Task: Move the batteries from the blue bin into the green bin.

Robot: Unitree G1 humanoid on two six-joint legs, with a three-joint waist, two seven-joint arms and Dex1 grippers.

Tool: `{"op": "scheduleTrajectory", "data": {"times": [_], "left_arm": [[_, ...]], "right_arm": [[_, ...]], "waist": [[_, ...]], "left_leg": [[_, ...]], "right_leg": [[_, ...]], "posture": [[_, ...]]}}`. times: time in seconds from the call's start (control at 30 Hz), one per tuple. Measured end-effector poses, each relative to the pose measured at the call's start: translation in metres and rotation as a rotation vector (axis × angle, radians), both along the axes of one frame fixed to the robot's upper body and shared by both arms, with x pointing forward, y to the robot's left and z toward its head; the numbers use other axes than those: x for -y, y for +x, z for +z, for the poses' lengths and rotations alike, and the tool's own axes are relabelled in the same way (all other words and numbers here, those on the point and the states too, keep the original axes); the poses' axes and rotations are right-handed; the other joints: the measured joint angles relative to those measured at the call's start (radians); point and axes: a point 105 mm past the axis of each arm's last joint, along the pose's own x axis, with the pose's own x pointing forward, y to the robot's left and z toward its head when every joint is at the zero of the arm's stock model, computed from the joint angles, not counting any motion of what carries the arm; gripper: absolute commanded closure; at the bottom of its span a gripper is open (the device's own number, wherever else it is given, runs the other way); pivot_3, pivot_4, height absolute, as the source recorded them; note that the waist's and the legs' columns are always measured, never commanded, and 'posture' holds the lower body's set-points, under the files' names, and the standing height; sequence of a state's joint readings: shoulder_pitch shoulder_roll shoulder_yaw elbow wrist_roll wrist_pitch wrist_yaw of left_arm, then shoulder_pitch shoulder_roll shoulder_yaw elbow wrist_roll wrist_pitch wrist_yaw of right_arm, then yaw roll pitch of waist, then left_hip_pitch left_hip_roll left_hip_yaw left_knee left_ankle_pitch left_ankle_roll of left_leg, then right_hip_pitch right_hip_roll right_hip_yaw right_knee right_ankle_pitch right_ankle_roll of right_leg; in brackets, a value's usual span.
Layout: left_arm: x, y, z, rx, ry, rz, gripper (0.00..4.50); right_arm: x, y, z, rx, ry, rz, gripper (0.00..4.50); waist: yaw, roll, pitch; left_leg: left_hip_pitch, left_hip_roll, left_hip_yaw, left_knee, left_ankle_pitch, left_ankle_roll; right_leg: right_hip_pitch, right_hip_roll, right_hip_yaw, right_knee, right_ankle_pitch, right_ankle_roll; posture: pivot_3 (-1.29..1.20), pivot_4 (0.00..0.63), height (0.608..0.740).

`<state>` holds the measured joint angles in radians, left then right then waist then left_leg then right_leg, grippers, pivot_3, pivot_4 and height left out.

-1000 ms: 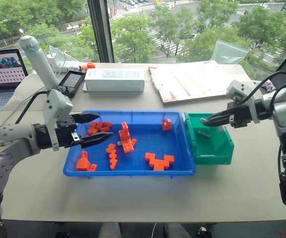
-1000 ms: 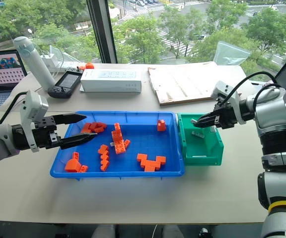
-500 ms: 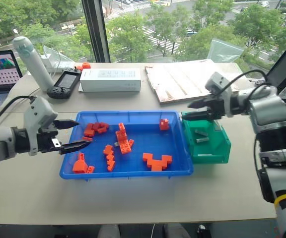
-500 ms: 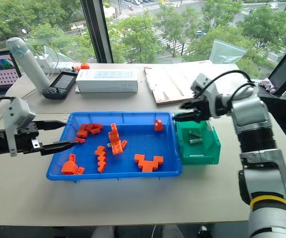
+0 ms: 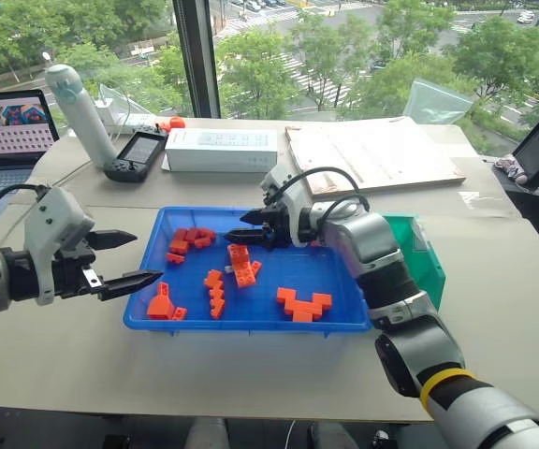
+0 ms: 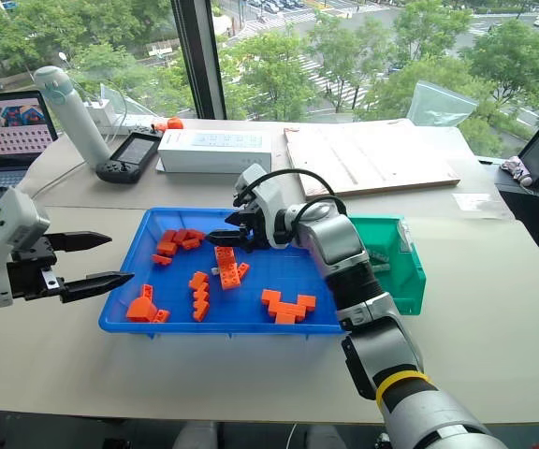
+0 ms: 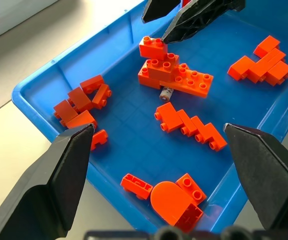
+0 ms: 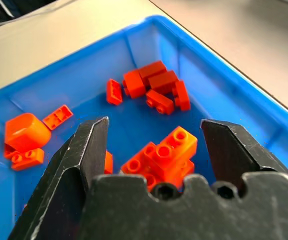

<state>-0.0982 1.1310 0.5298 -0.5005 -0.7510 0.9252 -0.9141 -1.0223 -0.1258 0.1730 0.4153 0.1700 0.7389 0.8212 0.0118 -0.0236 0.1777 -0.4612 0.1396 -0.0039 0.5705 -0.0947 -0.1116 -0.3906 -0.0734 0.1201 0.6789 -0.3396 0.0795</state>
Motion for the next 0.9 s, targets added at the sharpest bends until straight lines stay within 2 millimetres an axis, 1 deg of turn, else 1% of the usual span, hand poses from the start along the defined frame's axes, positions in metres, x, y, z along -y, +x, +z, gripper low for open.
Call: {"op": "scheduleTrajectory", "data": {"times": [0.07, 0.13, 0.23, 0.33, 0.37, 0.4, 0.47, 0.53, 0.7, 0.83, 0.87, 0.9], "left_arm": [[0.000, 0.000, 0.000, 0.002, -0.002, 0.004, 0.00], [0.000, 0.001, 0.000, 0.006, -0.014, 0.013, 0.00], [0.001, 0.002, 0.002, 0.015, -0.024, 0.015, 0.00], [0.002, 0.002, 0.003, 0.022, -0.026, 0.017, 0.00], [0.002, 0.003, 0.003, 0.023, -0.026, 0.018, 0.00], [0.002, 0.003, 0.003, 0.023, -0.026, 0.019, 0.00], [0.002, 0.003, 0.003, 0.027, -0.028, 0.021, 0.00], [0.002, 0.004, 0.004, 0.034, -0.032, 0.026, 0.00], [0.002, 0.004, 0.005, 0.040, -0.035, 0.027, 0.00], [0.003, 0.005, 0.006, 0.044, -0.037, 0.022, 0.00], [0.003, 0.006, 0.007, 0.048, -0.038, 0.021, 0.00], [0.004, 0.007, 0.007, 0.052, -0.038, 0.017, 0.00]], "right_arm": [[0.001, 0.003, -0.004, -0.006, -0.002, -0.021, 1.04], [-0.004, 0.004, -0.008, -0.015, 0.006, -0.027, 1.04], [-0.011, 0.004, -0.015, -0.035, 0.012, -0.027, 1.77], [-0.013, 0.004, -0.017, -0.042, 0.014, -0.028, 2.71], [-0.013, 0.004, -0.018, -0.040, 0.013, -0.029, 3.11], [-0.012, 0.004, -0.017, -0.038, 0.013, -0.029, 3.37], [-0.009, 0.005, -0.016, -0.030, 0.007, -0.019, 3.75], [0.001, 0.007, -0.014, -0.018, -0.005, -0.024, 3.75], [0.035, 0.011, -0.002, 0.048, -0.069, -0.019, 3.75], [0.053, 0.014, -0.002, 0.073, -0.130, -0.028, 3.75], [0.054, 0.014, -0.002, 0.071, -0.132, -0.028, 3.75], [0.055, 0.014, -0.002, 0.070, -0.132, -0.023, 2.99]], "waist": [[-0.002, 0.000, 0.000], [-0.003, 0.000, 0.000], [-0.004, 0.000, 0.000], [-0.004, 0.000, 0.000], [-0.003, 0.000, 0.000], [-0.002, 0.000, 0.000], [-0.001, 0.000, 0.000], [0.000, 0.000, 0.000], [-0.002, 0.000, 0.000], [-0.005, 0.000, 0.000], [-0.005, 0.000, 0.000], [-0.005, 0.000, 0.000]], "left_leg": [[0.000, 0.000, 0.000, 0.000, 0.000, 0.000], [0.000, 0.000, 0.000, -0.001, 0.000, 0.000], [0.000, 0.000, 0.000, -0.001, 0.000, 0.000], [0.000, 0.000, 0.000, -0.001, 0.000, 0.000], [0.000, 0.000, 0.000, -0.001, 0.000, 0.000], [0.000, 0.000, 0.000, -0.001, 0.000, 0.000], [0.000, 0.000, 0.000, -0.001, 0.000, 0.000], [0.000, 0.000, 0.000, 0.000, 0.000, 0.000], [0.000, 0.000, 0.000, -0.001, 0.000, 0.000], [0.000, 0.000, 0.000, -0.001, 0.000, 0.000], [0.000, 0.000, 0.000, -0.001, 0.000, 0.000], [0.000, 0.000, 0.000, -0.001, 0.000, 0.000]], "right_leg": [[0.000, 0.000, 0.000, 0.000, 0.000, 0.000], [0.000, 0.000, 0.000, 0.000, 0.000, 0.000], [0.000, 0.000, 0.000, 0.000, 0.000, 0.000], [0.000, 0.000, 0.000, 0.000, 0.000, 0.000], [0.000, 0.000, 0.000, 0.000, 0.000, 0.000], [0.000, 0.000, 0.000, 0.000, 0.000, 0.000], [0.000, 0.000, 0.000, 0.000, 0.000, 0.000], [0.000, 0.000, 0.000, 0.000, 0.000, 0.000], [0.000, 0.000, 0.000, 0.000, 0.000, 0.000], [-0.001, 0.000, 0.000, 0.000, 0.000, 0.000], [-0.001, 0.000, 0.000, 0.000, 0.000, 0.000], [-0.001, 0.000, 0.000, 0.000, 0.000, 0.000]], "posture": [[0.00, 0.150, 0.732], [0.00, 0.150, 0.732], [0.00, 0.150, 0.732], [0.00, 0.150, 0.732], [0.00, 0.150, 0.732], [0.00, 0.150, 0.732], [0.00, 0.150, 0.732], [0.00, 0.150, 0.732], [0.00, 0.150, 0.732], [0.00, 0.150, 0.732], [0.00, 0.150, 0.732], [0.00, 0.150, 0.732]]}}
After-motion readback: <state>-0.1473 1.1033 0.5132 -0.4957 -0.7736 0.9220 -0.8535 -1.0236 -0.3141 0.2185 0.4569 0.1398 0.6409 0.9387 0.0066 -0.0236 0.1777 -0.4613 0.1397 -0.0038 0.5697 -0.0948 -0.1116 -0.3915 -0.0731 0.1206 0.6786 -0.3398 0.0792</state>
